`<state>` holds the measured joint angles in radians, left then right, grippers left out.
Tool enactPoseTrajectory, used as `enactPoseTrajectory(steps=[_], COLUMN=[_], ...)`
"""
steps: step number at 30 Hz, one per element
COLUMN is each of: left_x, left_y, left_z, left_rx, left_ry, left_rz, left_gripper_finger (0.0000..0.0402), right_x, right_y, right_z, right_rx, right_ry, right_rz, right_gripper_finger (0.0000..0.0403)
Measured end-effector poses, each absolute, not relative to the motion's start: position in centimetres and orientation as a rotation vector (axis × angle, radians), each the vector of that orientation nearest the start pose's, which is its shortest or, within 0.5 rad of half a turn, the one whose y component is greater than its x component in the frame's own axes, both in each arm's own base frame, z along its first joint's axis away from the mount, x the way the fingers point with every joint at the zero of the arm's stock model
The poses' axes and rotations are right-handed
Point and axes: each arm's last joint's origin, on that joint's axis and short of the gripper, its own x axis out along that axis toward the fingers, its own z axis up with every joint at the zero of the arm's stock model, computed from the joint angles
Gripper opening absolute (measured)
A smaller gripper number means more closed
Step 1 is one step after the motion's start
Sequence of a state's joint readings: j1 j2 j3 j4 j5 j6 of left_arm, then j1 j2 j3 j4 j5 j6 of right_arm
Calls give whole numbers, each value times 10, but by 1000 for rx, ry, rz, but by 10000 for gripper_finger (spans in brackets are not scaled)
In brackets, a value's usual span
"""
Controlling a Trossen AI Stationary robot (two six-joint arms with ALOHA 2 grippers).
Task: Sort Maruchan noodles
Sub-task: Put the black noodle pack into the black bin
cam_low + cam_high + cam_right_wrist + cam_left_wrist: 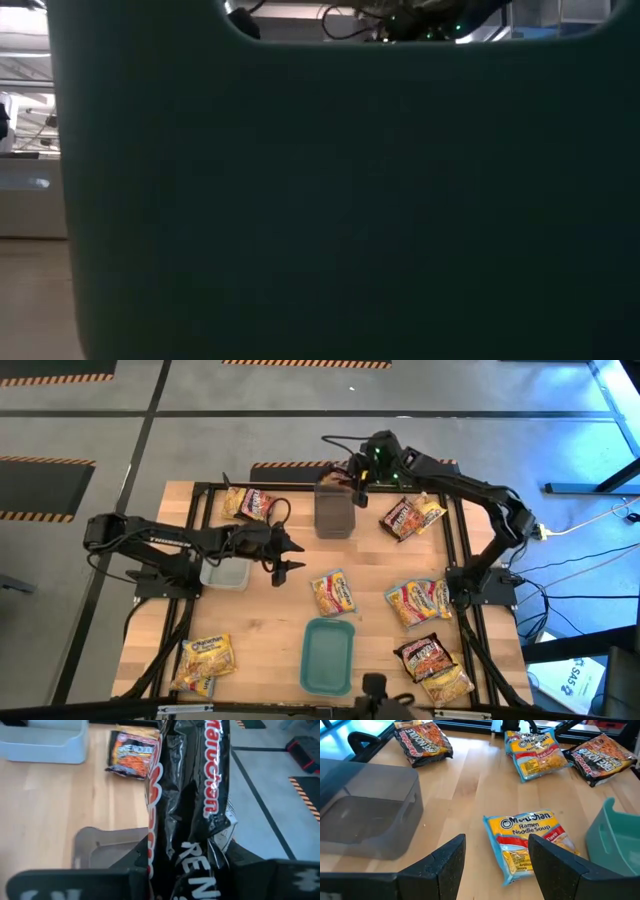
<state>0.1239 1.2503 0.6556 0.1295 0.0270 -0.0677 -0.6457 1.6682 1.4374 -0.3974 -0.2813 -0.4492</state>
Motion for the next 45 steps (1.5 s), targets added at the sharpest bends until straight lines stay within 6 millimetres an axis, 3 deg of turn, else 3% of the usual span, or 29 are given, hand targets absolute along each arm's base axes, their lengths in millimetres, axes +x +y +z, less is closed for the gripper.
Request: enactPoseTrajectory(steps=[10, 20, 27, 40, 45], left_x=[257, 257, 257, 257, 257], left_y=[36, 36, 36, 36, 36], left_z=[223, 223, 223, 223, 223], left_rx=[-112, -113, -112, -92, -92], left_ry=[461, 462, 462, 463, 463], left_rz=[108, 108, 113, 109, 109], left_gripper_finger=[209, 209, 209, 209, 209], right_x=[323, 331, 338, 347, 353], right_y=[-247, -253, -257, -262, -269], right_z=[311, 283, 268, 270, 258], right_rx=[-41, 14, 19, -88, -105], right_ry=[782, 941, 955, 886, 890], right_rz=[-139, -72, -52, -76, -96], right_gripper_finger=[98, 98, 98, 99, 101])
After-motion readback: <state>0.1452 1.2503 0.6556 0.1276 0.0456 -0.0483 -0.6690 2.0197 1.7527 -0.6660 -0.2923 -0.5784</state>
